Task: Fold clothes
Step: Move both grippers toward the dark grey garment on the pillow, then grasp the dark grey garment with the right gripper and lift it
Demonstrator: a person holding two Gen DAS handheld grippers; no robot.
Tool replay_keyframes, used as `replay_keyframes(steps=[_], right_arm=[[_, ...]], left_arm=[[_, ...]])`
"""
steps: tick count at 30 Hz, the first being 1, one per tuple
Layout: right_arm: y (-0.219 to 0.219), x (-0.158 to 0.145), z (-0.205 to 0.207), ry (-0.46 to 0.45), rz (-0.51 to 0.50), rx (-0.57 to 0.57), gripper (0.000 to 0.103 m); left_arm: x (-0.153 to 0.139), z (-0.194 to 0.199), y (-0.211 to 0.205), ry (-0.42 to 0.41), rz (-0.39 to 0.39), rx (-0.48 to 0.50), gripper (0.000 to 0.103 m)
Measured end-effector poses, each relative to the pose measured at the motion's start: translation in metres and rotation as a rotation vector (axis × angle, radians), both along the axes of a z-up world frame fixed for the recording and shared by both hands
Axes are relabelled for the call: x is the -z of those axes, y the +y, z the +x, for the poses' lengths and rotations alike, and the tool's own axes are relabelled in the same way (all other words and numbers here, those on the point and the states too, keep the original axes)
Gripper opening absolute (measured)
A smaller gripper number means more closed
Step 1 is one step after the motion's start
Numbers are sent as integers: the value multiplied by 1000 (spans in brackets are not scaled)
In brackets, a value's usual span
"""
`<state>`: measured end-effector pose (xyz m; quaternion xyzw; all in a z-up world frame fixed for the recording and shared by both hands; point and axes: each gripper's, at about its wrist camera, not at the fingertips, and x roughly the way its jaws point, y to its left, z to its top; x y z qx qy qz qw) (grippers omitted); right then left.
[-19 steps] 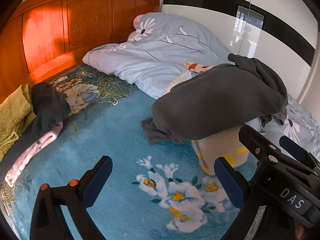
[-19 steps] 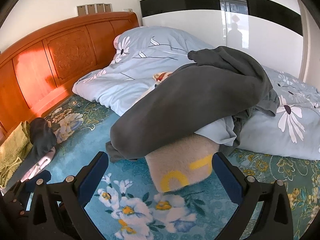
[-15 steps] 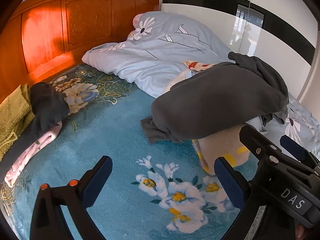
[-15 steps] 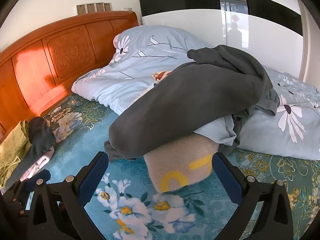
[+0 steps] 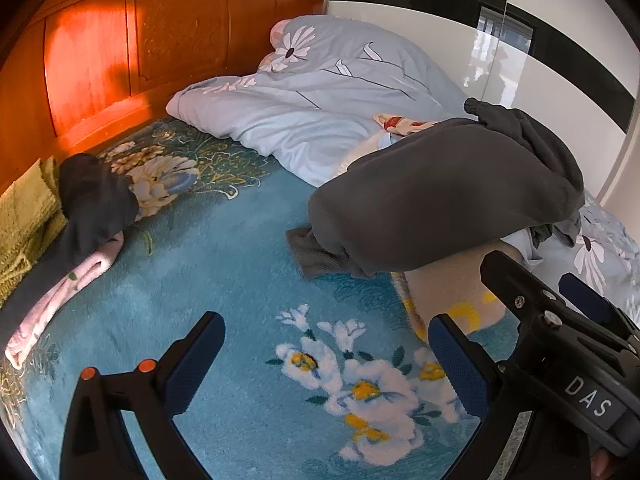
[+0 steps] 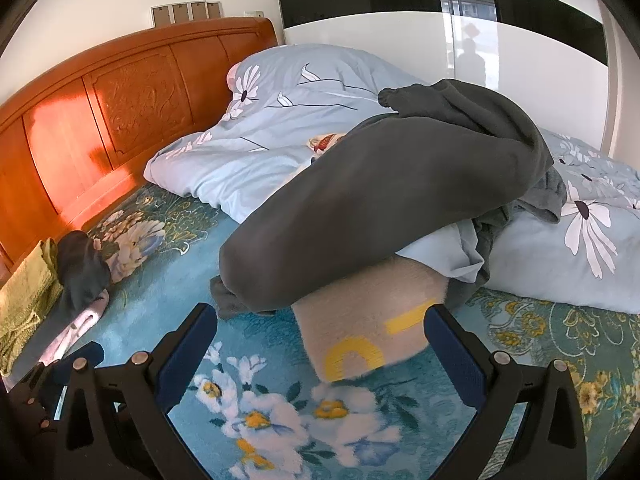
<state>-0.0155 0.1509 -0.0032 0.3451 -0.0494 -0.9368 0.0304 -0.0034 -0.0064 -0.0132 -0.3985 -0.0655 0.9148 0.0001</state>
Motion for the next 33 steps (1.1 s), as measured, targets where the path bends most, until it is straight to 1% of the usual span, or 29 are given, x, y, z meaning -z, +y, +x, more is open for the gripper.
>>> replay_keyframes(steps=[5, 7, 10, 12, 14, 15, 18, 19, 21, 23, 24, 25, 26, 27, 28, 30, 32, 33], right_arm=[[0, 0, -1, -3, -20, -1, 103], [1, 0, -2, 9, -30, -7, 103], [12, 1, -2, 25, -101, -1, 103], [23, 6, -5, 31, -143, 11, 103], [31, 11, -10, 30, -175, 17, 103], [32, 15, -14, 19, -178, 12, 103], [26, 24, -29, 4, -113, -16, 103], [25, 26, -36, 2, -119, -28, 103], [30, 35, -54, -30, -161, -36, 103], [35, 42, -68, -46, -213, -39, 101], [38, 45, -73, -53, -239, -36, 95], [40, 48, -77, -59, -264, -29, 89], [44, 51, -83, -68, -310, -22, 83], [50, 54, -88, -83, -369, -9, 66], [56, 58, -91, -102, -425, 8, 52], [70, 64, -97, -113, -537, 50, 47], [77, 64, -100, -95, -612, 63, 41], [80, 64, -101, -91, -646, 70, 29]], left_arm=[[1, -2, -2, -19, 29, -2, 103], [1, 0, -6, -16, 48, -3, 103], [-2, 12, -18, 25, 70, -21, 103], [-5, 22, -26, 61, 74, -21, 103], [-7, 31, -35, 79, 71, -15, 103], [-8, 36, -39, 87, 69, -12, 103], [-9, 50, -53, 89, 92, 13, 103], [-9, 55, -57, 83, 98, 22, 103], [-9, 65, -62, 90, 77, 36, 103], [-10, 76, -67, 110, 29, 43, 103], [-10, 82, -70, 120, 4, 47, 103], [-10, 86, -73, 133, -7, 49, 103], [-9, 90, -77, 138, -6, 49, 103], [-9, 93, -81, 140, -2, 48, 103], [-8, 97, -85, 143, 1, 47, 103], [-5, 101, -93, 136, 21, 33, 103], [-2, 104, -101, 131, 38, 23, 103], [0, 105, -104, 125, 44, 19, 103]])
